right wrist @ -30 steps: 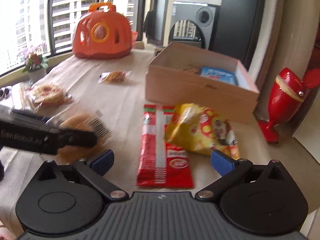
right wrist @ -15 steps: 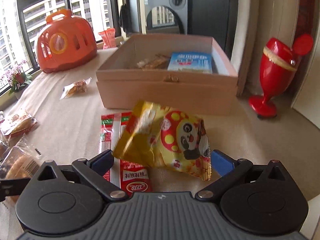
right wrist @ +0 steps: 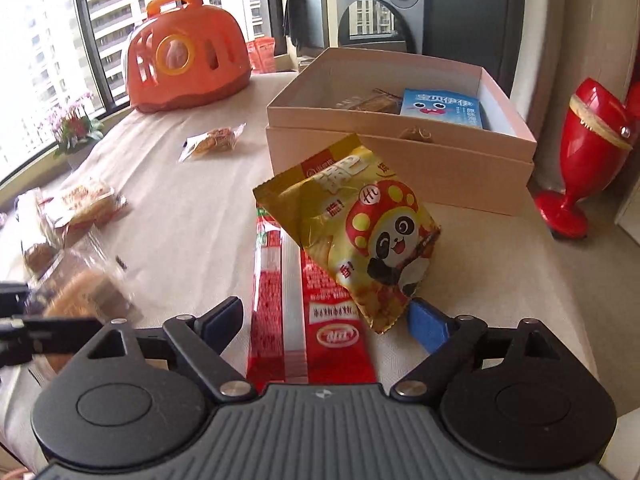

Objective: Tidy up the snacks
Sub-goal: 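Grasp the yellow panda packet with the right gripper and move it aside, then grasp the red-wrapped bar with the right gripper and lift it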

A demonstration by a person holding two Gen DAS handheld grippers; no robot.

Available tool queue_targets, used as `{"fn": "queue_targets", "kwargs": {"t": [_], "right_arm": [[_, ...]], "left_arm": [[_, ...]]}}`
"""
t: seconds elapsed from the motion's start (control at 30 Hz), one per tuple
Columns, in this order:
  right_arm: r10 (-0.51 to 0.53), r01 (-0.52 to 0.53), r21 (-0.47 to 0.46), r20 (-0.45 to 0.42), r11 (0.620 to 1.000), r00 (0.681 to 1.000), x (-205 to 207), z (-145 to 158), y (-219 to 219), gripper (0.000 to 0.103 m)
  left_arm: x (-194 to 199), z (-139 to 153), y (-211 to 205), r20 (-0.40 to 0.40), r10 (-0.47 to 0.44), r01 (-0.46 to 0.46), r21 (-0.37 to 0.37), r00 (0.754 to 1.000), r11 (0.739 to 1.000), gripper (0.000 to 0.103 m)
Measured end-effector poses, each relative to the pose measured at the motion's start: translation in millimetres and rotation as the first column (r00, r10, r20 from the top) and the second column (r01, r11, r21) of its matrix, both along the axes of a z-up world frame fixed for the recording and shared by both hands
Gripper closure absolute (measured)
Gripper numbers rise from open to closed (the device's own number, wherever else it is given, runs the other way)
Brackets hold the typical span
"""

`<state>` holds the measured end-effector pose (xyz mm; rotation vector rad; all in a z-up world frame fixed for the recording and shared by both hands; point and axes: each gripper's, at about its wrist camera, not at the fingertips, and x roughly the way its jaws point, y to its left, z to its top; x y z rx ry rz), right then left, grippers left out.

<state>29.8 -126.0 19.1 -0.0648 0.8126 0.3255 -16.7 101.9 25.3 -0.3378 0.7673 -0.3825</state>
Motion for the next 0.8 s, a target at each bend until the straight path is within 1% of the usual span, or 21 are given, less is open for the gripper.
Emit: {"fn": "queue_targets", "kwargs": {"t": [0.1,0.17,0.33,0.4,0.47,0.5,0.53,0.6,0.67,0.8], "right_arm": [[-0.016,0.018,-0.033,0.048,0.999,0.999,-11.6,9.3,-6.3,0.009],[-0.021,0.024,-0.035,0.077,0.999,0.997,-19.8,15.1,-11.3,0.005],[-0.003,0.006,-0.038,0.092,0.999,0.996,-15.6,24.3,-10.2,0.004],[0.027,-0.025,-0.033,0.067,0.999,0.997,-10.9,24.5,-4.5,0.004],[0.082,-0.082,-0.008,-0.001,0.997,0.997,-7.1,19.5,1.6,0.004],[0.096,-0.096,0.0,-0.029,0.995,0.995,-5.3,14.2,5.7,0.004],[0.097,-0.097,0.001,-0.04,0.995,0.995,-4.6,9.3,8.8,0.004],[0.093,-0.094,-0.018,-0.034,0.995,0.995,-1.6,-0.2,16.7,0.004],[0.082,-0.082,-0.048,-0.008,0.995,0.997,7.6,-6.1,26.0,0.004],[0.066,-0.067,-0.029,-0.01,0.997,0.998,30.4,-6.0,37.1,0.006]], "left_arm": [[-0.3,2.5,-0.7,0.01,0.004,-0.004,0.002,1.0,1.0,0.045],[-0.7,2.8,-3.1,0.009,-0.002,0.002,0.009,1.0,1.0,0.045],[-4.9,6.6,-4.3,0.007,-0.009,0.009,0.017,1.0,1.0,0.046],[-9.1,10.7,-1.3,0.016,-0.001,0.001,0.016,1.0,1.0,0.046],[-11.4,14.5,1.4,0.026,0.011,-0.012,0.027,1.0,1.0,0.046],[-12.1,16.0,2.3,0.029,0.018,-0.019,0.037,0.999,0.999,0.046],[-12.5,16.9,2.8,0.032,0.023,-0.025,0.047,0.999,0.999,0.046],[-11.9,16.3,4.2,0.026,0.03,-0.032,0.055,0.999,0.998,0.046],[-10.8,13.8,4.6,0.015,0.034,-0.034,0.055,0.999,0.998,0.046],[-9.6,9.6,1.2,-0.003,0.029,-0.029,0.075,1.0,0.997,0.046]]}}
